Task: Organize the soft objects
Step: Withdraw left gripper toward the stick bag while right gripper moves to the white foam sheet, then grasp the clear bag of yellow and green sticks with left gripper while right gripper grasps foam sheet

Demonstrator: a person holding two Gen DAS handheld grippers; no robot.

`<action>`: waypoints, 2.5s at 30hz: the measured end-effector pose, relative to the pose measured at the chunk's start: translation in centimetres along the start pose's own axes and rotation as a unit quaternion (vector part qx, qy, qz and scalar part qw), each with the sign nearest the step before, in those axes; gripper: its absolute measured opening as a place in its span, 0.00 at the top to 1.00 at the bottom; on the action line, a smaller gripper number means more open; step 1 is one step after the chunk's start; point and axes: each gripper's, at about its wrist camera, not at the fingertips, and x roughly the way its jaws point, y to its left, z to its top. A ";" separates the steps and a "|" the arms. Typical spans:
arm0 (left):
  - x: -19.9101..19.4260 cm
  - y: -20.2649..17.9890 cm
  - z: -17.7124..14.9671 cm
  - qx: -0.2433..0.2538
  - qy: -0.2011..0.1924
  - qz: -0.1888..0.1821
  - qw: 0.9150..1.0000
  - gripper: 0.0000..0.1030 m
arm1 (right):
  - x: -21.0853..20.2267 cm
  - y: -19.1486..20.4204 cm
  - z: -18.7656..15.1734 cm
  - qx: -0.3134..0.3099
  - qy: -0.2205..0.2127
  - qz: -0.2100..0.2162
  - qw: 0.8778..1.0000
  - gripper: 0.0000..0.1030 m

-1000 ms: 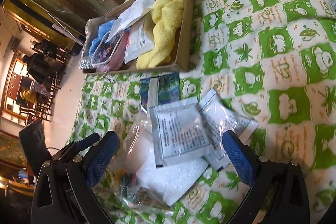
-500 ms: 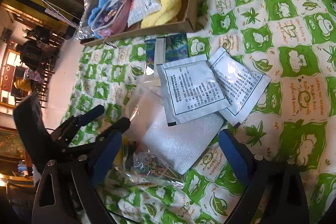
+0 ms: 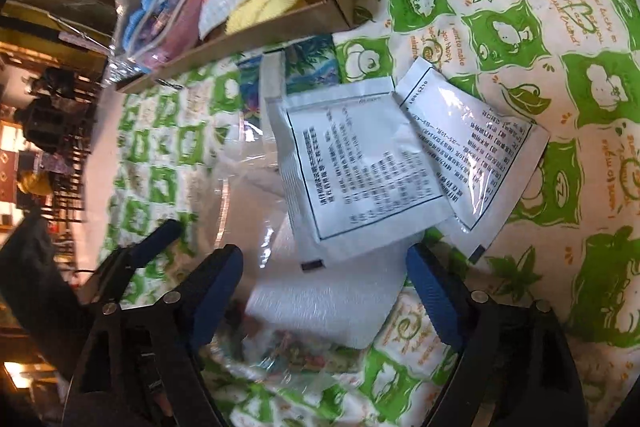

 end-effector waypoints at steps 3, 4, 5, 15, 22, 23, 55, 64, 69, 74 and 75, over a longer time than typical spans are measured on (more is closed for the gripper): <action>-0.1 -0.2 0.0 0.004 -0.001 0.002 1.000 0.23 | -0.6 -0.4 0.1 0.002 -0.015 0.009 1.000 0.31; 0.0 -0.3 0.0 0.006 -0.001 0.003 1.000 0.23 | -0.9 -0.4 0.1 0.003 -0.020 0.013 1.000 0.33; 0.0 -0.5 0.1 0.009 -0.002 0.004 1.000 0.23 | -1.1 -0.4 0.1 0.002 -0.027 0.017 0.999 0.35; -0.3 -2.7 -0.3 0.037 -0.003 -0.001 0.999 0.23 | -1.9 -0.2 -0.1 -0.021 -0.043 0.019 0.999 0.42; -1.1 -2.3 -2.6 -0.002 0.043 0.001 0.999 0.23 | -2.0 -0.7 -0.2 -0.011 -0.028 0.019 0.999 0.41; -1.2 -2.5 -3.0 -0.002 0.046 0.001 0.999 0.23 | -2.0 -0.8 -0.3 -0.006 -0.026 0.020 0.999 0.38; -3.8 -0.6 -4.1 -0.015 -0.012 -0.005 1.000 0.69 | -5.0 1.3 -3.5 -0.056 -0.089 0.028 0.994 0.30; -1.7 -1.7 -4.8 0.000 0.029 0.026 0.999 0.69 | -5.6 1.2 -3.9 -0.053 -0.093 0.026 0.994 0.29; -2.7 -2.0 -4.8 0.002 -0.005 0.018 1.000 0.87 | -6.0 1.4 -4.1 -0.056 -0.098 0.028 0.993 0.29; -4.4 -1.2 -4.9 -0.018 -0.032 -0.011 0.999 0.87 | -7.0 1.6 -4.4 -0.060 -0.109 0.034 0.992 0.29; -4.8 -0.9 -4.9 -0.025 -0.036 -0.017 0.999 0.87 | -7.2 1.7 -4.5 -0.062 -0.111 0.034 0.991 0.29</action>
